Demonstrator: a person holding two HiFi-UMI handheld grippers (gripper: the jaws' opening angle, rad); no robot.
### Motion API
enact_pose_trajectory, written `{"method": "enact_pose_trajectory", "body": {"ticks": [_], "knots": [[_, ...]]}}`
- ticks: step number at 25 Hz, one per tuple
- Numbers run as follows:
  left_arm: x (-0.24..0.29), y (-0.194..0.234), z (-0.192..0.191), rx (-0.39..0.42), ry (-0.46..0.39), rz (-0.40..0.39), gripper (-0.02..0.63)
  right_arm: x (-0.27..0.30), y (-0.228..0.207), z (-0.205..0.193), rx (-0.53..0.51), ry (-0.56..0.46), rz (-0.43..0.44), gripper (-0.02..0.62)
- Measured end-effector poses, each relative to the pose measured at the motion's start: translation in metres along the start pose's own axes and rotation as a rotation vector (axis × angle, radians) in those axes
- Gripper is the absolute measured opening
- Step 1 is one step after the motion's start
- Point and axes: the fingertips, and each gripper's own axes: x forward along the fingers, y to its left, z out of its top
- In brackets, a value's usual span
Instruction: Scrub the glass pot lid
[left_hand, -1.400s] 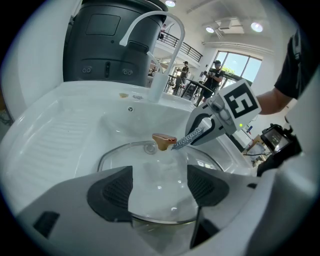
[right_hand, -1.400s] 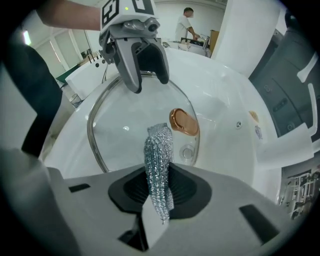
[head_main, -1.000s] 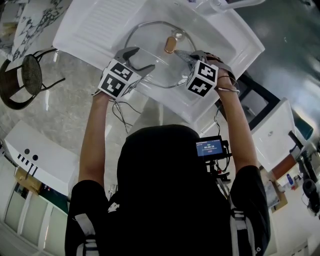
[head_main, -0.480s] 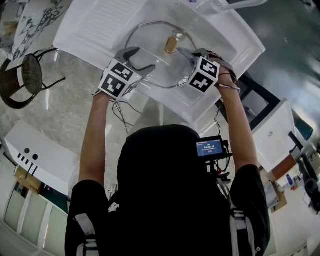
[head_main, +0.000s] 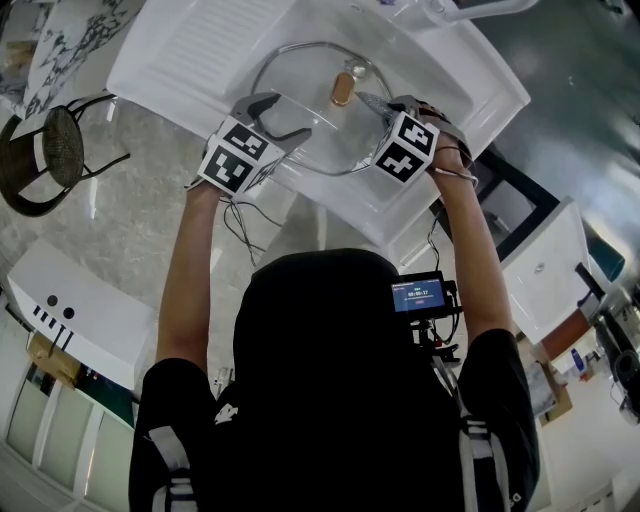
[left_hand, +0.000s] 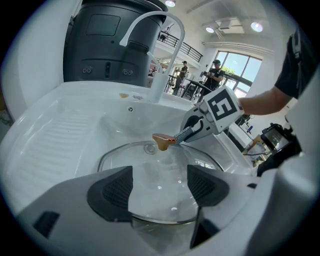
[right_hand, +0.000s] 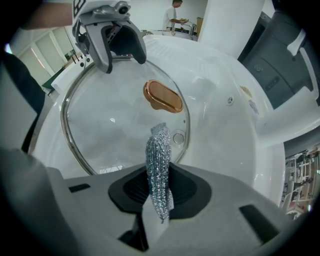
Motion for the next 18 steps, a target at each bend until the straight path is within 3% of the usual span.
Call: {"method": "enact_pose_trajectory", "body": {"ticks": [7,18], "knots": [[0.000,0.000,0.002,0.008,-0.004,0.006,0.313,-0.004,-0.001,-0.009,0.054,0.018,-0.029,0.067],[0.000,0.001,0.003,0.009,-0.020,0.042,0.313,-0.034,-0.007,-0.002,0.137,-0.058,-0.120,0.069]]}}
